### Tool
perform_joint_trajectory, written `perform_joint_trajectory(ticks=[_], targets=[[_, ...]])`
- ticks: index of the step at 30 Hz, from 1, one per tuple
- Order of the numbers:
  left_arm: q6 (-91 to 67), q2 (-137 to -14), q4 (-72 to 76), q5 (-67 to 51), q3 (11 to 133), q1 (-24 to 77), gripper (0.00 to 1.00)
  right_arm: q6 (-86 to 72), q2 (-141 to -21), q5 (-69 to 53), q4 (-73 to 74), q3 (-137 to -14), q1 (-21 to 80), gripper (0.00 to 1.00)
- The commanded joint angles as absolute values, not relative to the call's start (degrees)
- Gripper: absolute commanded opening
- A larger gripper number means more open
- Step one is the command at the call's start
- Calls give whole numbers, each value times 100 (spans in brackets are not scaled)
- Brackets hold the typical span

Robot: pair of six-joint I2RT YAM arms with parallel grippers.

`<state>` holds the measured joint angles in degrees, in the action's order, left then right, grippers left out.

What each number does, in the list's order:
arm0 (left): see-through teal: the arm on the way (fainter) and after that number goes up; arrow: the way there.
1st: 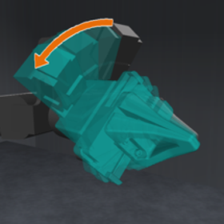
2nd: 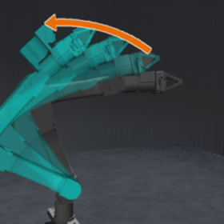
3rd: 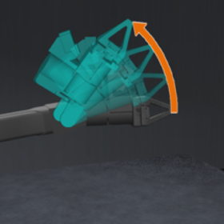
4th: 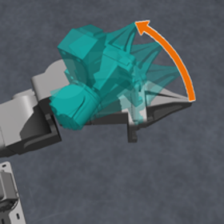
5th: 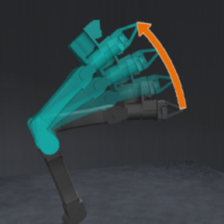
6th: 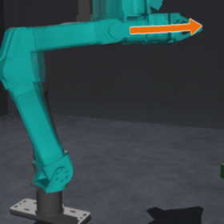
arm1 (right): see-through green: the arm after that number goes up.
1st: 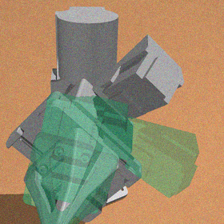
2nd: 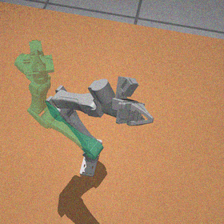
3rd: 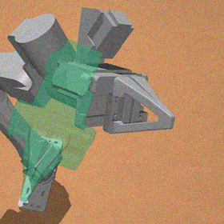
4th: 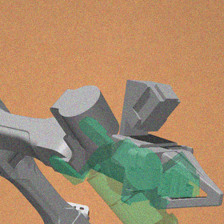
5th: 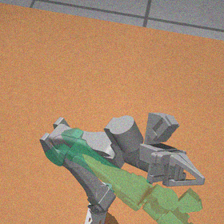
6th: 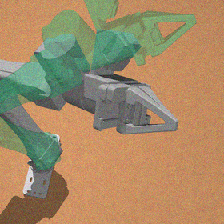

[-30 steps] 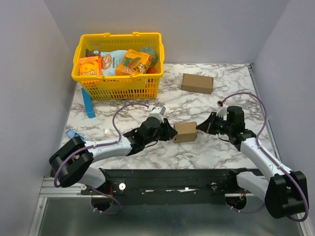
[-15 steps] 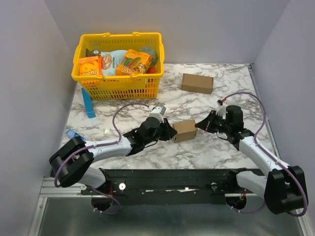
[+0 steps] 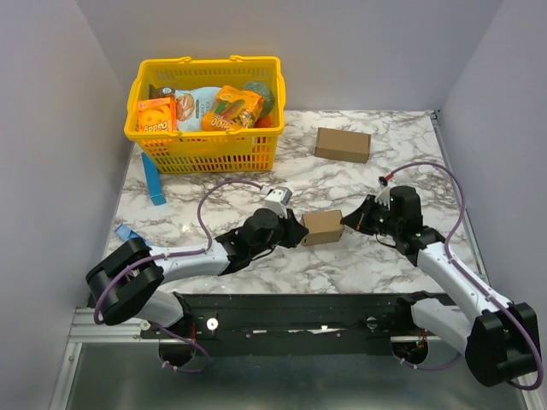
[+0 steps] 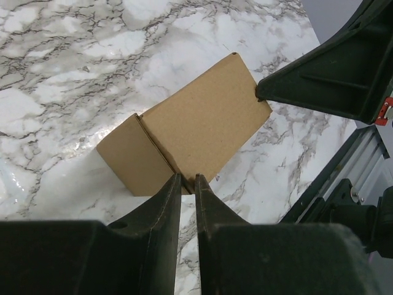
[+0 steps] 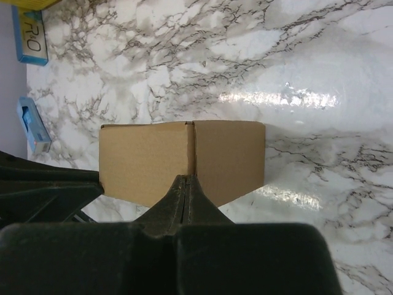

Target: Fold the paper box

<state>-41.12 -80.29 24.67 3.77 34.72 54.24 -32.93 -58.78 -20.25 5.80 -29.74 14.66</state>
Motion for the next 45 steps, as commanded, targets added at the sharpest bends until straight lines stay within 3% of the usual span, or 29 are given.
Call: perform_joint_trajectory(ticks=[1, 10, 12, 13, 15, 16, 18, 19, 22, 28, 34, 39, 45], targets=[[-3832, -8192, 1705, 606, 3129, 5809, 22, -3085, -5670, -1406, 2706, -2663, 1529, 0], [-3894, -8437, 1723, 800, 3076, 6371, 25, -3199, -4957, -1678, 2944, -2373, 1529, 3], [-3902, -8595, 1705, 878, 3155, 6442, 28, -3208, -4773, -1749, 2979, -2329, 1529, 16], [-3928, -8631, 1696, 896, 3173, 6477, 29, -3217, -4712, -1766, 2962, -2320, 1538, 28], [-3999, -8727, 1653, 931, 3217, 6486, 34, -3234, -4615, -1811, 3006, -2373, 1538, 39], [-4034, -8745, 1600, 993, 3234, 6495, 41, -3226, -4579, -1784, 3067, -2417, 1538, 51], [-4043, -8745, 1608, 1011, 3243, 6495, 50, -3155, -4483, -1810, 3085, -2461, 1538, 58], [-4043, -8736, 1669, 1063, 3226, 6504, 58, -3120, -4474, -1845, 3085, -2444, 1529, 61], [-3859, -8771, 1880, 1134, 3252, 6504, 69, -3111, -4447, -1986, 2998, -2435, 1538, 63], [-3297, -9263, 2424, 677, 3778, 6504, 75, -3085, -4403, -2057, 2936, -2540, 1538, 64], [-2980, -10168, 2182, 939, 4797, 6460, 75, -3111, -4412, -2048, 2725, -2689, 1538, 65], [-3006, -11047, 2162, 1143, 5824, 5916, 71, -3050, -4456, -1978, 2672, -2883, 1538, 65], [-2620, -11944, 1960, 765, 7309, 5248, 73, -3032, -4438, -1653, 2637, -3041, 1529, 70]])
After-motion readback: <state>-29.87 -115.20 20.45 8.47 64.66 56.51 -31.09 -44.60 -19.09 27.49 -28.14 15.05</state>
